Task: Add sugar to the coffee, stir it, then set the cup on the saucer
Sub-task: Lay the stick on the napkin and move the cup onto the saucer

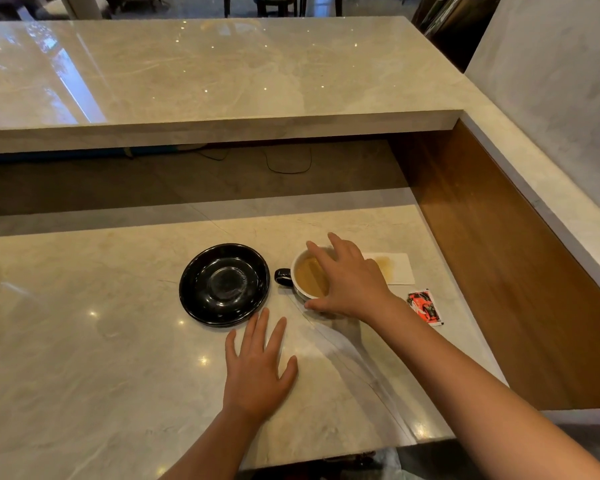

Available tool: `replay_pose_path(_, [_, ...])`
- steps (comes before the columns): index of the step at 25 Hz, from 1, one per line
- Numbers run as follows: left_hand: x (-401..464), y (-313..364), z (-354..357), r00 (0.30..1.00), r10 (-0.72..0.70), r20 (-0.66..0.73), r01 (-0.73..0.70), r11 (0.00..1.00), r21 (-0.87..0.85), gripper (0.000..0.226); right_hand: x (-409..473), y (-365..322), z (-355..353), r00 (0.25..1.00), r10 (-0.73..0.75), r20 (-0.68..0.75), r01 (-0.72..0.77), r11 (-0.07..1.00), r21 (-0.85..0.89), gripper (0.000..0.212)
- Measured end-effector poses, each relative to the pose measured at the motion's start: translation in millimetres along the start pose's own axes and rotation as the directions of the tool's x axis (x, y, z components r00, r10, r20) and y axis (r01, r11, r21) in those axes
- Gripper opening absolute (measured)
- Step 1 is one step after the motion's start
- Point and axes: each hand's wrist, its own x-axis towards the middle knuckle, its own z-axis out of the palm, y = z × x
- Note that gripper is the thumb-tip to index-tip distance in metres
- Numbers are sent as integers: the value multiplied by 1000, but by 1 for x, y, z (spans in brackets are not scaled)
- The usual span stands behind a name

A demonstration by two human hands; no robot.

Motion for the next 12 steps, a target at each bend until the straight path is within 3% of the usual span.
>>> replay_pose_path(6, [0, 0, -1, 1000, 2, 1, -2, 1000, -7, 62, 24, 0, -6, 988, -7, 152, 23, 994, -103, 107])
replay_pose_path(12, [0, -1, 2, 1000, -1, 2, 1, 1000, -9, 62, 29, 0, -5, 991, -47, 129, 62, 991, -118, 99])
